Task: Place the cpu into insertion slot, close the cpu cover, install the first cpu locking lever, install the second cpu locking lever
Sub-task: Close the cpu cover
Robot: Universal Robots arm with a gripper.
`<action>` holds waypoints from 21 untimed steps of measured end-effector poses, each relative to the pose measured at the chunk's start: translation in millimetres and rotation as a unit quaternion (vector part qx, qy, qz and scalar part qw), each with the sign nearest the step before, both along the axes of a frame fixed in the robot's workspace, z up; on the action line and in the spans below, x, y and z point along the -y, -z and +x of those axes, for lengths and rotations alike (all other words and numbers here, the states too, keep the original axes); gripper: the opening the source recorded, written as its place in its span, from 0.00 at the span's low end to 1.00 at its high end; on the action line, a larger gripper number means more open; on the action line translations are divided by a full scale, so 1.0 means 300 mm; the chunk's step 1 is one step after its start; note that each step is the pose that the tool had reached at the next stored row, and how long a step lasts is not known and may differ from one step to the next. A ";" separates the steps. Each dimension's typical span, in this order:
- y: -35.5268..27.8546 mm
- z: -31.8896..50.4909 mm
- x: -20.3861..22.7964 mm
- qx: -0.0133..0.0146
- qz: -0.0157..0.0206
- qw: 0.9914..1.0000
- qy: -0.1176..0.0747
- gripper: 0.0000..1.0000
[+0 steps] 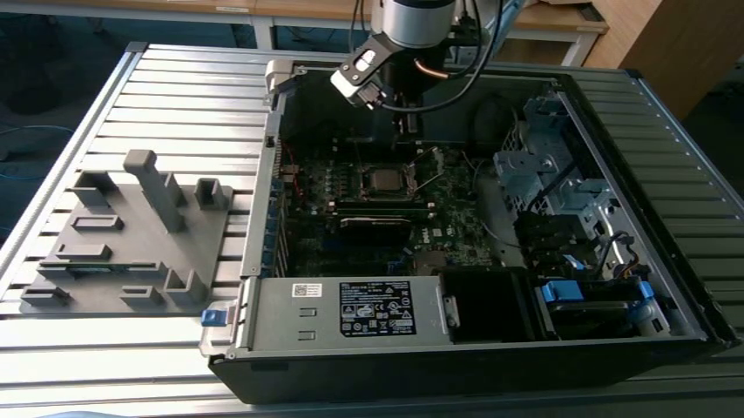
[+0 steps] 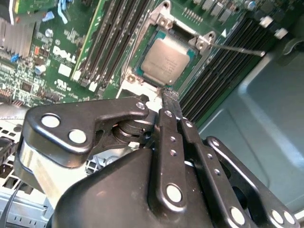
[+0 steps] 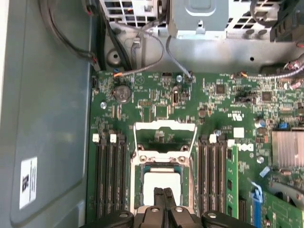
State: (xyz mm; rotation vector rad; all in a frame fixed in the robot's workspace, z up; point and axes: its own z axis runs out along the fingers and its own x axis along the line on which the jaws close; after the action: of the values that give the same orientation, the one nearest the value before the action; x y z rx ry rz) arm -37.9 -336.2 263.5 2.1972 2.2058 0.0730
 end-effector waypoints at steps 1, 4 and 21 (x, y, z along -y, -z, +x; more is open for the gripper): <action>0.000 0.008 0.000 0.000 0.000 1.000 0.000 0.10; 0.000 0.033 0.000 0.000 0.000 1.000 0.000 0.10; 0.002 0.163 0.000 0.000 0.000 1.000 0.000 0.10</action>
State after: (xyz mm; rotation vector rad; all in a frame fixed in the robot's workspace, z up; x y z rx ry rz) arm 11.0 -336.2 262.9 2.1972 2.2057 0.0728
